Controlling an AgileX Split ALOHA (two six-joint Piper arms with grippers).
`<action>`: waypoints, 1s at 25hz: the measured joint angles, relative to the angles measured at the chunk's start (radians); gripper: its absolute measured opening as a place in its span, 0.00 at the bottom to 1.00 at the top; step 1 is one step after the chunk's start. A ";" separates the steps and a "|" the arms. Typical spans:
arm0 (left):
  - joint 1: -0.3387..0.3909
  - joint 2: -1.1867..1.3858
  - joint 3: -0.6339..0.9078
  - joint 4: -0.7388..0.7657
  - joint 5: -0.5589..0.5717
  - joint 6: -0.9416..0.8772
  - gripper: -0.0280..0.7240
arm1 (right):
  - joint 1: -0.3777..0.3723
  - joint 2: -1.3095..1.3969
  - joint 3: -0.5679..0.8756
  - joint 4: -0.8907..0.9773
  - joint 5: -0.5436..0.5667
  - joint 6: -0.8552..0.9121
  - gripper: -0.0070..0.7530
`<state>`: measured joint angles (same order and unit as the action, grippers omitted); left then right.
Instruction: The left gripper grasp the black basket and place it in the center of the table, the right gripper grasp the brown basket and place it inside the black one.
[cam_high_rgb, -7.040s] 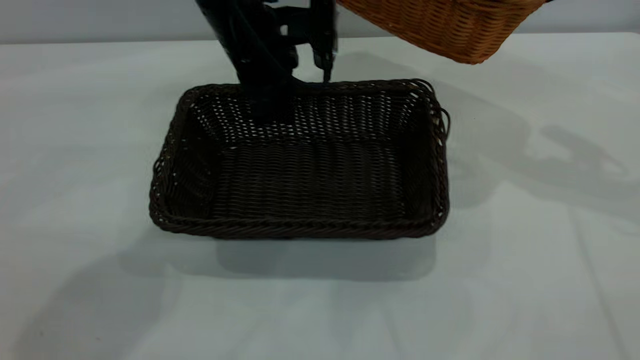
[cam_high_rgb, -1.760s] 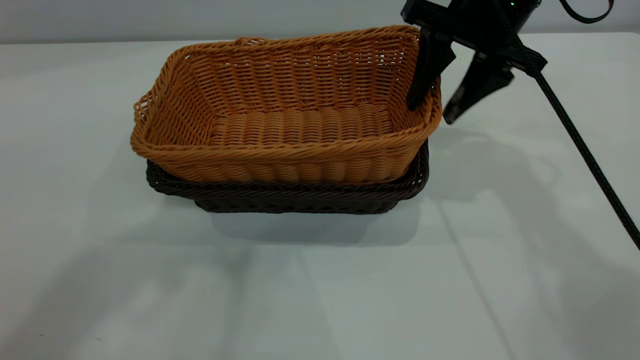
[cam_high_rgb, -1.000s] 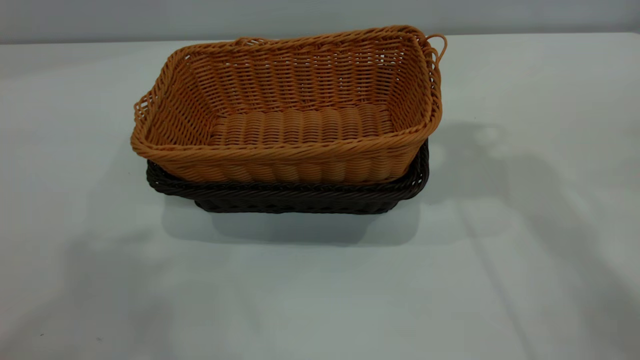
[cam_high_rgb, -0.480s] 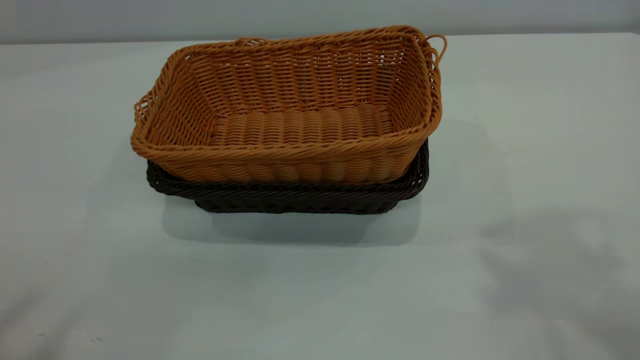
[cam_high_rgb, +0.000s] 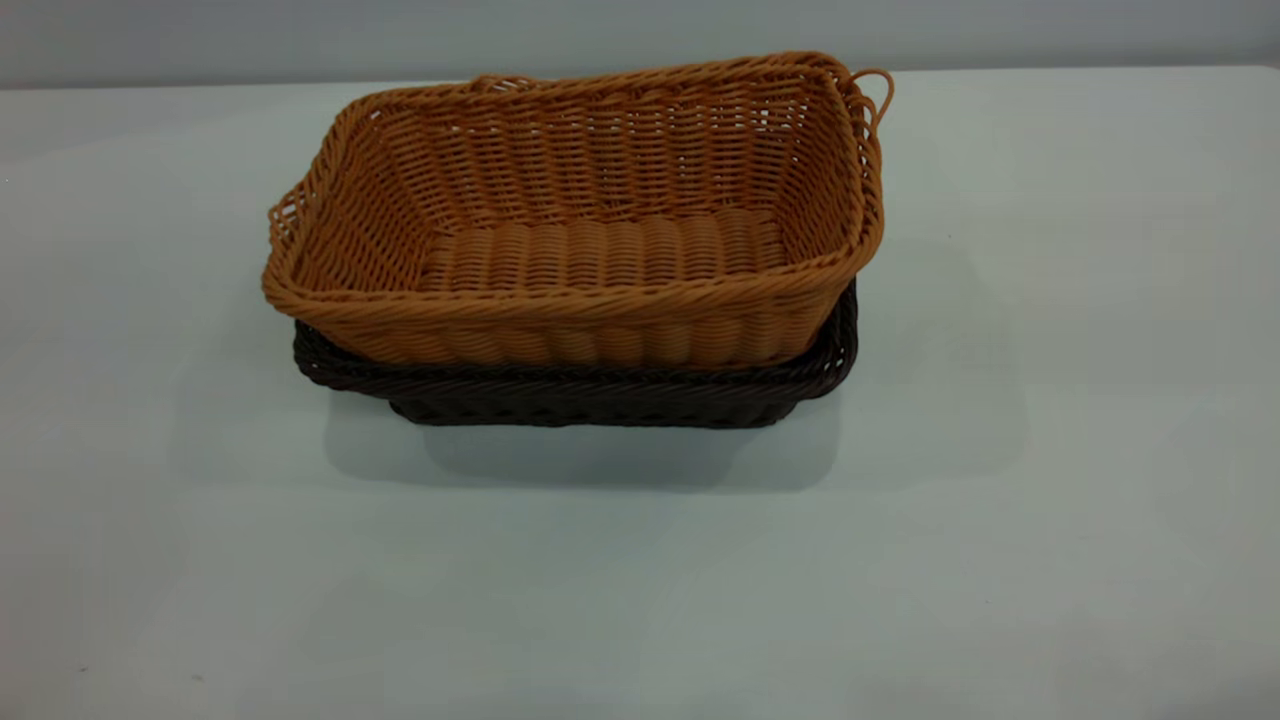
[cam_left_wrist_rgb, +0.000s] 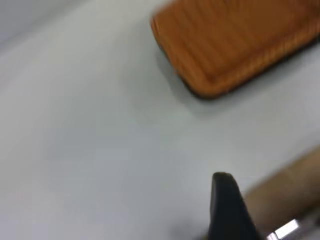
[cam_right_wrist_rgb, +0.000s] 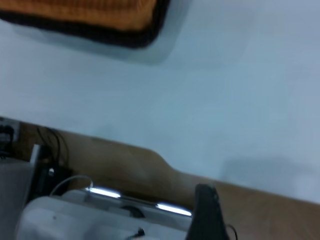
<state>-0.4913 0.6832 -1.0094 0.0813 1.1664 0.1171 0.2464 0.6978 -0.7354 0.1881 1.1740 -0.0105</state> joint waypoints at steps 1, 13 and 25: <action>0.000 -0.010 0.054 0.000 0.000 -0.022 0.56 | 0.000 -0.033 0.049 -0.011 -0.002 0.002 0.62; 0.000 -0.119 0.429 -0.044 0.000 -0.117 0.56 | 0.000 -0.328 0.273 -0.064 -0.052 0.010 0.62; -0.001 -0.282 0.518 -0.047 -0.062 -0.109 0.56 | 0.000 -0.331 0.273 -0.060 -0.053 0.010 0.62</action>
<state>-0.4923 0.4009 -0.4909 0.0343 1.1043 0.0080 0.2464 0.3666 -0.4623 0.1283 1.1213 0.0000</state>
